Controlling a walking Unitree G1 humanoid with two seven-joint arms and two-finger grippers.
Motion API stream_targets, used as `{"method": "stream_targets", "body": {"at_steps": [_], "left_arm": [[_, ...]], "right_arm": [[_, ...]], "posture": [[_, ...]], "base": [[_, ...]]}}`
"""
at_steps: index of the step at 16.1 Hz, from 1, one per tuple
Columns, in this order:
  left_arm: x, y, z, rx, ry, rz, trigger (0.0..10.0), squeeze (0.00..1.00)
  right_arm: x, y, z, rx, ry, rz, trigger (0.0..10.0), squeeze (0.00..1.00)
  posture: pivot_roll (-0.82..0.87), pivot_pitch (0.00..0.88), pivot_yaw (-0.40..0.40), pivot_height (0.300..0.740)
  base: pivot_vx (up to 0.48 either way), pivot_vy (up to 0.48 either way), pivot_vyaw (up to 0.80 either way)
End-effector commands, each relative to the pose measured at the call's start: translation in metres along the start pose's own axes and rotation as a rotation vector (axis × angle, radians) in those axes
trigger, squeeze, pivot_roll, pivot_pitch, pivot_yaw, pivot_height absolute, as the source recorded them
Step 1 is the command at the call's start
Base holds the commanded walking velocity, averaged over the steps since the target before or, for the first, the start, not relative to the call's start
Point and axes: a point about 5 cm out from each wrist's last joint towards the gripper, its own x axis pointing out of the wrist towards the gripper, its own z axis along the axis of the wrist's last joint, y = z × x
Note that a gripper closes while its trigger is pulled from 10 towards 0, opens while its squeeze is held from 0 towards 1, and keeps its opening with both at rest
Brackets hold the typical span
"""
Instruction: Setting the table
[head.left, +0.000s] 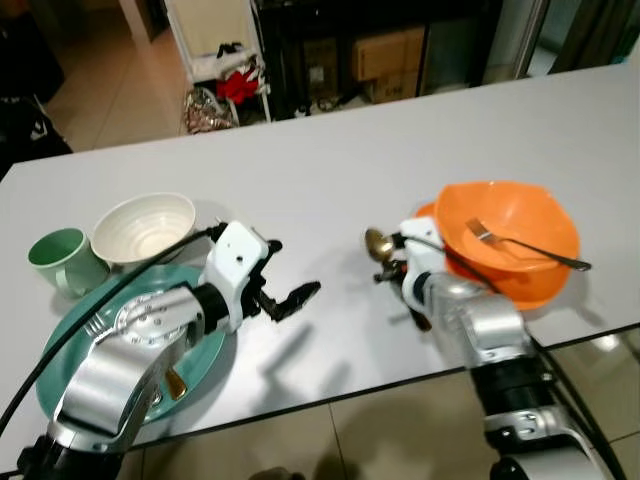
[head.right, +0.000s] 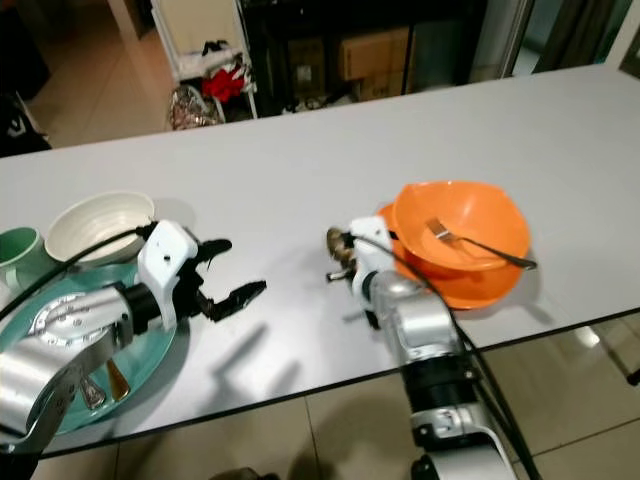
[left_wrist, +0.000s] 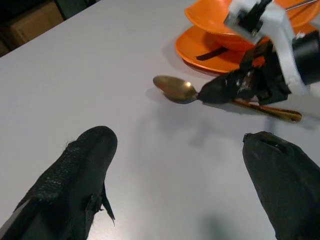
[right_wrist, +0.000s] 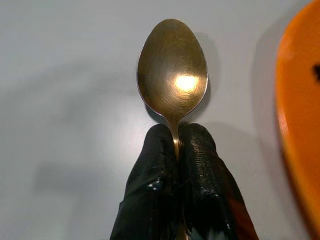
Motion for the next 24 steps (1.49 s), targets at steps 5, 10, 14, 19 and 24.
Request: {"method": "stream_targets", "body": {"at_steps": [5,10,14,19,24], "left_arm": [[0.011,-0.002,0.004,0.011,-0.024,-0.012,10.0,0.0],[0.012,-0.002,0.003,0.012,-0.027,-0.012,10.0,0.0],[0.011,-0.003,0.003,0.011,-0.027,-0.015,10.0,0.0],[0.012,-0.004,0.002,0.018,-0.024,-0.039,10.0,0.0],[0.011,-0.007,0.004,0.022,-0.03,-0.056,10.0,0.0]], "right_arm": [[-0.047,-0.017,0.096,-0.122,-0.333,0.034,0.0,0.0],[-0.069,-0.037,0.114,-0.152,-0.362,0.009,0.0,0.0],[-0.078,-0.072,0.08,-0.123,-0.145,-0.112,0.0,0.0],[-0.077,-0.102,0.05,-0.037,-0.013,-0.169,2.9,0.0],[-0.063,-0.122,0.047,0.048,-0.026,-0.203,10.0,0.0]], "posture": [[0.0,0.0,0.12,0.74],[0.0,0.0,0.116,0.74],[0.0,0.0,0.113,0.74],[-0.01,0.0,0.122,0.74],[0.0,0.0,0.123,0.74]], "base": [[0.0,0.0,0.0],[0.0,0.0,0.0],[0.0,0.0,0.0],[0.0,0.0,0.0],[0.0,0.0,0.0]]}}
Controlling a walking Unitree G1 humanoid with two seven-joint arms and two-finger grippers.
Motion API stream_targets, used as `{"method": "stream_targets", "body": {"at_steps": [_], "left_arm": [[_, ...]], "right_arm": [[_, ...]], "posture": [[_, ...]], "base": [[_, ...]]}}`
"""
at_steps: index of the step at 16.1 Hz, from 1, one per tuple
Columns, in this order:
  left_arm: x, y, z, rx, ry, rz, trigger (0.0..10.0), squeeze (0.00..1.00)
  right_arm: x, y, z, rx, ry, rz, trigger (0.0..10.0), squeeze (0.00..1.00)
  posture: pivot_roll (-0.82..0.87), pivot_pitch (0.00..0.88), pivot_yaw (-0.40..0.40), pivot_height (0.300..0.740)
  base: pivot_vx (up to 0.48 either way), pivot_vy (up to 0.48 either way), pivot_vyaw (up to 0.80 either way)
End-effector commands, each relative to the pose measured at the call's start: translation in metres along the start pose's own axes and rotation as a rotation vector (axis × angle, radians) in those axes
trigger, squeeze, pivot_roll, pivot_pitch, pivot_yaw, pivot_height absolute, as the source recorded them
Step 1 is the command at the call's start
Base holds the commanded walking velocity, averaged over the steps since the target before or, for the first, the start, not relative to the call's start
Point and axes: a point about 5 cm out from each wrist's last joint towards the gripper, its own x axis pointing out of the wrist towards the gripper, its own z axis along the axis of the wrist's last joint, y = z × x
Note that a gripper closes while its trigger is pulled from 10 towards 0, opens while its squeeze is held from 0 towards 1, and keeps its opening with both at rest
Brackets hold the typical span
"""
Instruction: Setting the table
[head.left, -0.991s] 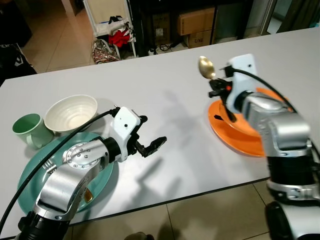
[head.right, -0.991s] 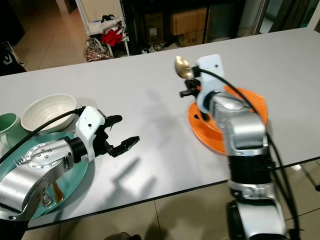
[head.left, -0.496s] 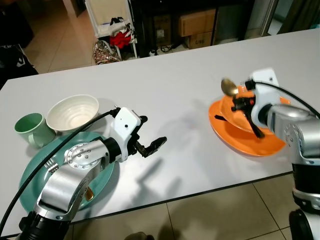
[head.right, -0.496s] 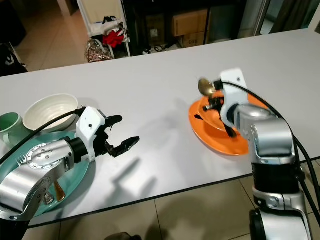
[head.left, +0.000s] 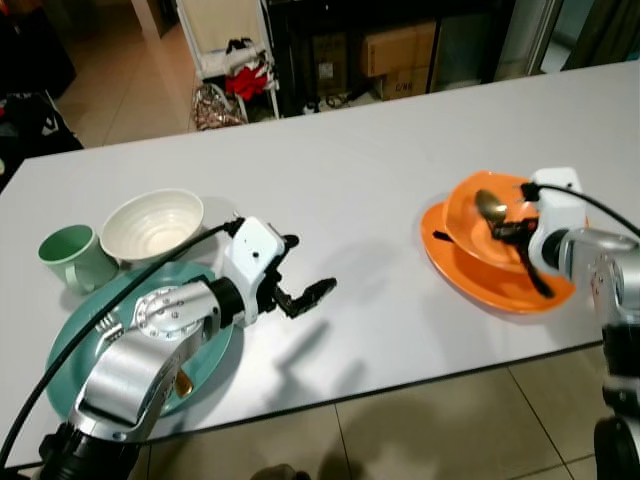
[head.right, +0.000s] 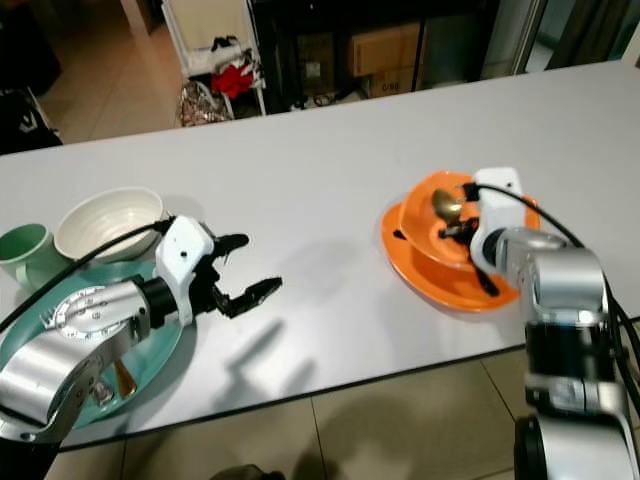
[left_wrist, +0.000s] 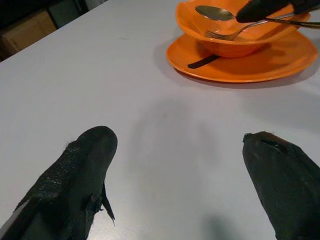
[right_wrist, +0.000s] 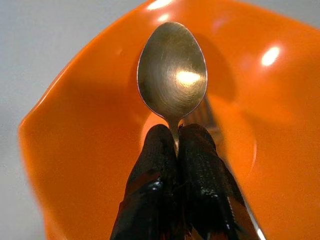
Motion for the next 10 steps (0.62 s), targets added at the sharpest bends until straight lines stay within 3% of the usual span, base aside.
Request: {"method": "stream_targets", "body": {"at_steps": [1,5,7,9,10], "left_arm": [[-0.002,0.0,0.001,0.012,0.001,-0.007,10.0,0.0],[-0.004,-0.007,0.005,0.001,-0.024,-0.064,10.0,0.0],[-0.004,-0.007,0.005,-0.001,-0.024,-0.075,10.0,0.0],[-0.004,-0.007,0.004,-0.003,-0.018,-0.081,10.0,0.0],[-0.005,-0.007,0.004,-0.004,-0.012,-0.087,10.0,0.0]], "right_arm": [[0.003,0.002,0.006,0.02,-0.026,0.024,10.0,0.0],[0.01,-0.005,0.006,0.073,-0.012,0.011,10.0,0.0],[0.015,-0.009,0.004,0.097,-0.005,0.003,10.0,0.6],[0.016,-0.01,0.002,0.104,0.0,-0.001,10.0,0.65],[0.017,-0.01,0.002,0.106,0.001,-0.002,10.0,0.91]], "posture": [[0.0,0.0,0.122,0.74],[0.01,0.0,0.119,0.74],[0.01,0.0,0.12,0.74],[0.01,0.0,0.12,0.74],[0.0,0.0,0.124,0.74]], "base": [[0.0,0.0,0.0],[0.0,0.0,0.0],[0.0,0.0,0.0],[0.0,0.0,0.0],[0.0,0.0,0.0]]}}
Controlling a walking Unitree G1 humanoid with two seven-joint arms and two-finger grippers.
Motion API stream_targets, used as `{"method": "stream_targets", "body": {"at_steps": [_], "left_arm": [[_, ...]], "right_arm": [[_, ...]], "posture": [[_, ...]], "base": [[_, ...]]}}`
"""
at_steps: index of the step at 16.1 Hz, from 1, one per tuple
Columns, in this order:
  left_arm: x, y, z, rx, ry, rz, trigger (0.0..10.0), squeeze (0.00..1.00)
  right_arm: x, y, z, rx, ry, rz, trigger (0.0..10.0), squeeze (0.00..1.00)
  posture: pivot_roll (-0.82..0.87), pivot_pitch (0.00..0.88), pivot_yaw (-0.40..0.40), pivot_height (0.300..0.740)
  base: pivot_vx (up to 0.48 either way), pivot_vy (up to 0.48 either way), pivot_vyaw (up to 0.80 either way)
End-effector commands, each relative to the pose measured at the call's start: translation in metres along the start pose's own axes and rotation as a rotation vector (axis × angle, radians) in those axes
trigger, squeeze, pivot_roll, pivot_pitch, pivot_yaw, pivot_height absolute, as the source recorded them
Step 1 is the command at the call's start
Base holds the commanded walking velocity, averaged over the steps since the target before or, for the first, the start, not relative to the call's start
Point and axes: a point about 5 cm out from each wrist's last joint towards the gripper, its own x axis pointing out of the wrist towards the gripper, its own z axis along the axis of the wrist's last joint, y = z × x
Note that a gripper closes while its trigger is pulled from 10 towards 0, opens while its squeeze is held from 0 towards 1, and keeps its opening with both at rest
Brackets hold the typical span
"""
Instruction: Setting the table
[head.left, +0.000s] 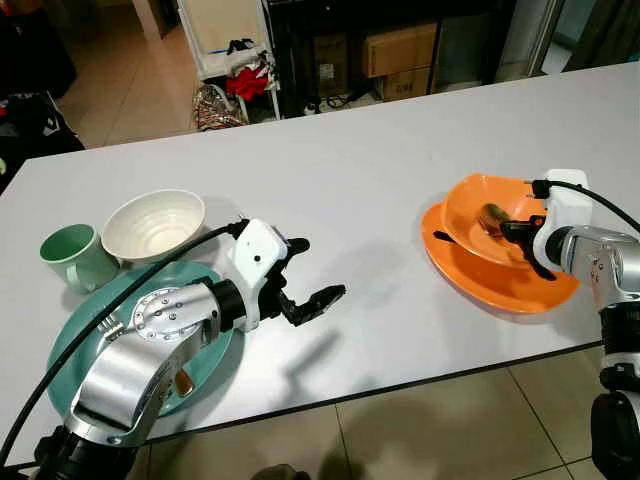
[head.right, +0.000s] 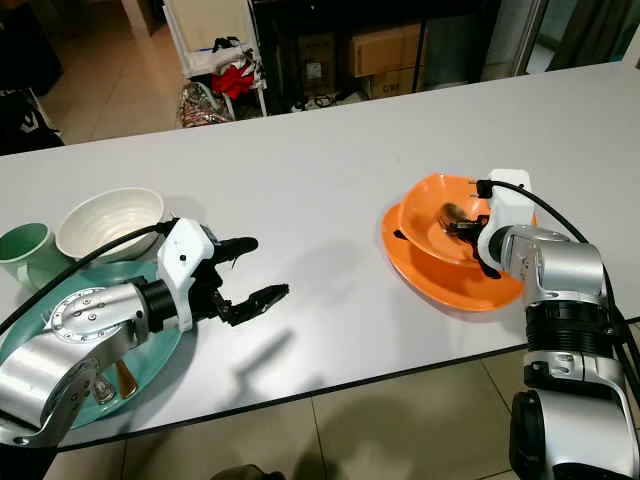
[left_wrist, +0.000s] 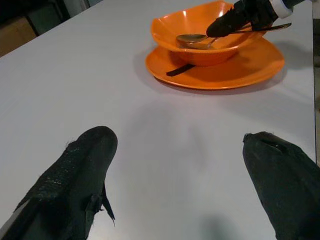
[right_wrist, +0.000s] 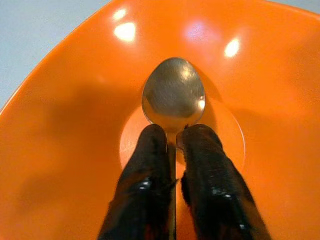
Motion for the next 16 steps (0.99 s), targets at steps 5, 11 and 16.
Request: {"method": "stream_targets", "body": {"at_steps": [5,11,16], "left_arm": [[-0.009,-0.004,0.001,-0.08,0.003,-0.077,10.0,0.0],[-0.005,0.015,0.011,-0.073,-0.086,0.147,10.0,0.0],[-0.015,0.029,0.043,0.002,-0.315,0.558,10.0,0.52]], "right_arm": [[-0.022,0.017,0.036,-0.093,-0.194,0.099,10.0,1.0],[-0.099,0.104,0.041,-0.303,-0.661,0.278,10.0,1.0],[-0.11,0.129,-0.004,-0.324,-0.76,0.162,10.0,1.0]], "posture": [[0.0,0.0,0.131,0.74],[-0.05,0.0,0.162,0.74],[0.01,0.0,0.128,0.74]], "base": [[0.0,0.0,0.0],[0.0,0.0,0.4],[0.0,0.0,0.8]]}}
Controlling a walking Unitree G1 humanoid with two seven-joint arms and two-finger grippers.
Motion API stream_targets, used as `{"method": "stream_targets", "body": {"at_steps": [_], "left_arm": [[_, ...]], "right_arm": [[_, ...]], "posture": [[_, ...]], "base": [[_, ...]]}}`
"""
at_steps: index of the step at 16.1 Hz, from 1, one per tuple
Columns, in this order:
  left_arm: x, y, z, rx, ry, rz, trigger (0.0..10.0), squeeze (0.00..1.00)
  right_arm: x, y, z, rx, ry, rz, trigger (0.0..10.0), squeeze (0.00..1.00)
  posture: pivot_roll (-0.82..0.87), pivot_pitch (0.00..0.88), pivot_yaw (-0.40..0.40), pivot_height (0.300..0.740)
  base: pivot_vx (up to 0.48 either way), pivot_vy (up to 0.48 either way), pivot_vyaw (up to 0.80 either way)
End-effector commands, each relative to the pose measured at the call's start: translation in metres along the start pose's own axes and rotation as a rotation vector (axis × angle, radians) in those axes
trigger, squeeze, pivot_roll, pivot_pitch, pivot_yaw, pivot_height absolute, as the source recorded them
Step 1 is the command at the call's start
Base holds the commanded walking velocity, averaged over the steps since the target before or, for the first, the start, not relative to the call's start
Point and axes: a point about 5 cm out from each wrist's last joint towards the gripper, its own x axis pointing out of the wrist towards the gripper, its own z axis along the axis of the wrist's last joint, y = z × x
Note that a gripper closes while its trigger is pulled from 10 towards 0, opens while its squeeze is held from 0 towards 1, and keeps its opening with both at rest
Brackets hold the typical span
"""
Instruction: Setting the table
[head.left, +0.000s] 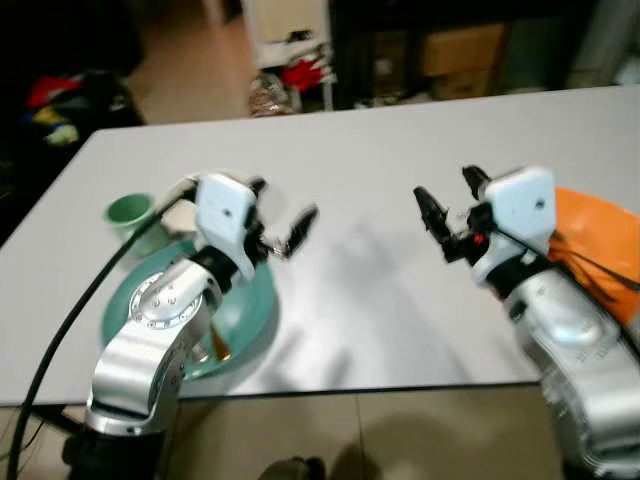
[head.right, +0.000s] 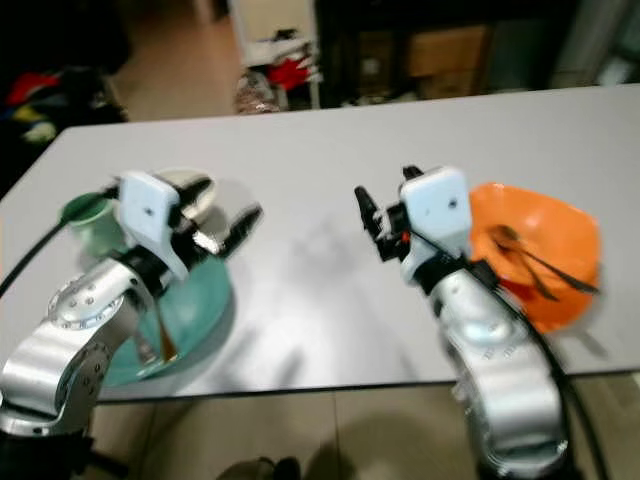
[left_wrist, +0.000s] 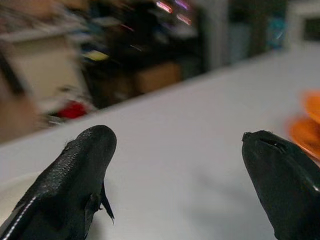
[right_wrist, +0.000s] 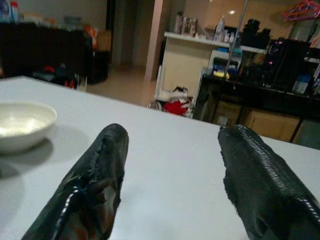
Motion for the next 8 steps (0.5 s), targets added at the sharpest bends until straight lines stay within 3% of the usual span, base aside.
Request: {"method": "stream_targets", "body": {"at_steps": [1,2,4,5,6,8], "left_arm": [[-0.006,0.009,0.015,0.006,-0.059,0.048,10.0,0.52],[-0.006,0.009,0.016,-0.008,-0.065,0.049,10.0,0.52],[0.001,0.014,-0.003,-0.047,0.045,0.122,10.0,0.44],[0.003,0.011,-0.003,-0.054,0.036,0.132,10.0,0.21],[0.0,0.009,-0.001,-0.04,0.023,0.146,10.0,0.18],[-0.019,0.01,-0.014,-0.028,0.091,0.174,10.0,0.07]], "right_arm": [[-0.004,0.002,0.008,0.007,-0.043,-0.029,10.0,1.0],[-0.005,0.002,0.007,0.013,-0.04,-0.041,10.0,1.0],[-0.011,-0.004,0.005,0.043,-0.036,-0.077,10.0,1.0],[-0.009,-0.007,0.001,0.05,-0.026,-0.076,10.0,1.0],[-0.008,-0.008,-0.001,0.068,-0.018,-0.059,10.0,1.0],[-0.006,-0.001,-0.01,0.071,0.015,-0.017,10.0,1.0]], "posture": [[-0.02,0.0,0.147,0.74],[-0.02,0.0,0.147,0.74],[-0.03,0.0,0.131,0.74],[0.0,0.0,0.105,0.74],[0.01,0.0,0.1,0.74],[0.03,0.0,0.079,0.74]], "base": [[0.0,0.0,0.8],[0.0,0.0,0.8],[0.0,0.0,0.8],[0.0,0.0,0.8],[0.0,0.0,0.8],[0.0,0.0,0.8]]}}
